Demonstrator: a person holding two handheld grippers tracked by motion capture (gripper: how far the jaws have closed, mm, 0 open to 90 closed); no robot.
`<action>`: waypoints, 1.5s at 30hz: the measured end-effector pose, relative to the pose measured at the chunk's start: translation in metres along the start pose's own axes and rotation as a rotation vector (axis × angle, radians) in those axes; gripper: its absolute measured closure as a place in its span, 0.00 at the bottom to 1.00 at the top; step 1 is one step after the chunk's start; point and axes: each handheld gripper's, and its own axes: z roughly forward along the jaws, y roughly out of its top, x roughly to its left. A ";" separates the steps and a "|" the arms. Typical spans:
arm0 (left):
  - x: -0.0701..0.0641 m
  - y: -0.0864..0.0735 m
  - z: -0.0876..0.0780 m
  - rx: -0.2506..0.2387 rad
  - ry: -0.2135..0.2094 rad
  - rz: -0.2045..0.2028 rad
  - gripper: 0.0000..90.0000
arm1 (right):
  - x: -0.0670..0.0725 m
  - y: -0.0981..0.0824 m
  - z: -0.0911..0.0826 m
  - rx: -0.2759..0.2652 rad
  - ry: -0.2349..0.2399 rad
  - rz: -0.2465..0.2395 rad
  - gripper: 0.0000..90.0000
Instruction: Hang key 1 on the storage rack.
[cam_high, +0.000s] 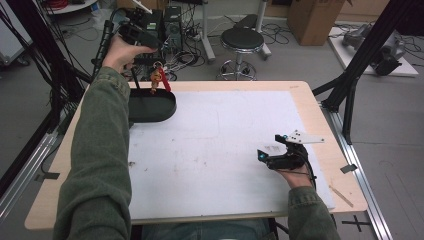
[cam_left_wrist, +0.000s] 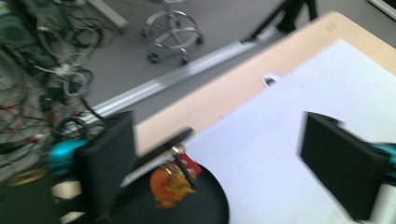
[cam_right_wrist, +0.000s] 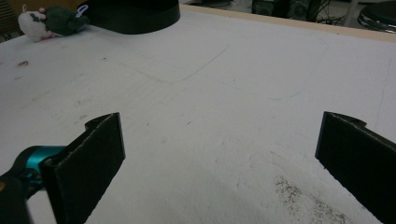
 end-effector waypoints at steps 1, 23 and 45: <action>0.000 -0.003 -0.002 -0.018 -0.033 -0.009 0.02 | 0.000 0.000 0.000 0.002 0.000 0.003 0.00; -0.015 -0.050 -0.032 -0.038 -0.026 0.052 0.02 | -0.003 0.003 0.005 0.001 -0.007 -0.013 0.00; -0.028 -0.115 -0.059 -0.065 -0.023 0.019 0.02 | -0.001 0.003 0.004 -0.005 -0.003 -0.011 0.00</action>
